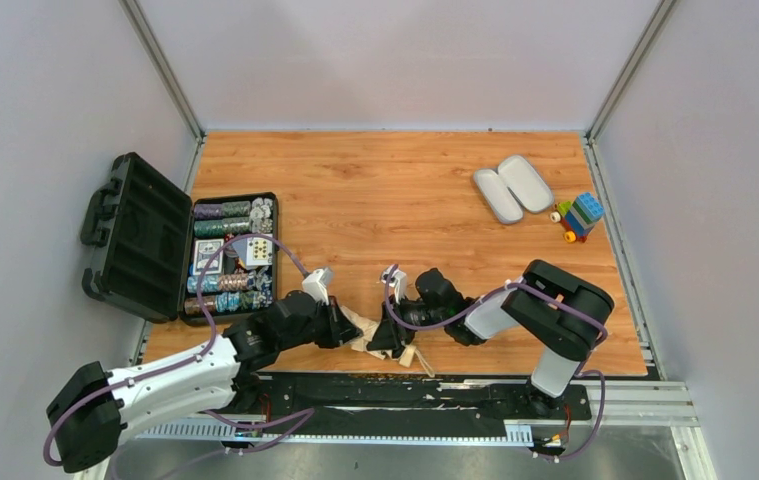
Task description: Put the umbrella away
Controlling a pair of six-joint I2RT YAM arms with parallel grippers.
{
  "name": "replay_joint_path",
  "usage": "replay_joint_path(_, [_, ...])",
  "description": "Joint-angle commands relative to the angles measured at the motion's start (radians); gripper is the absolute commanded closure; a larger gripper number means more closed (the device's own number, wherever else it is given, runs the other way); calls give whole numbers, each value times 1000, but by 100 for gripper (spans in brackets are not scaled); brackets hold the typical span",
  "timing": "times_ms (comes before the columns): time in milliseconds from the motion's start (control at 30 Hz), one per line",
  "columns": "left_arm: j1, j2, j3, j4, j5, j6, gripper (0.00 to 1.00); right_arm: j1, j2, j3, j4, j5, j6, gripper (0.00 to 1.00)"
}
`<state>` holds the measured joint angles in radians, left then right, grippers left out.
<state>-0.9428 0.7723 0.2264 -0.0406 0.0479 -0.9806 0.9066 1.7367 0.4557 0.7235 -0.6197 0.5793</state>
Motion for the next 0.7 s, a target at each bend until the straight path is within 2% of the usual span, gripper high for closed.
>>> replay_joint_path(0, [-13,42,-16,-196,57,-19,100,-39,44,-14,-120,103,27,100])
replay_joint_path(233, [-13,8,-1,-243,114,-91,100,-40,63,-6,-128,95,27,100])
replay_joint_path(300, [-13,-2,6,-274,88,-98,100,-39,63,-8,-122,94,28,100])
replay_joint_path(400, [-12,38,26,-335,41,-76,100,-39,69,-12,-113,91,30,100])
replay_joint_path(500, [-13,100,36,-313,56,-71,95,-40,80,-10,-107,81,29,100])
replay_joint_path(667, [-13,151,56,-323,39,-61,92,-40,88,-4,-102,71,28,100])
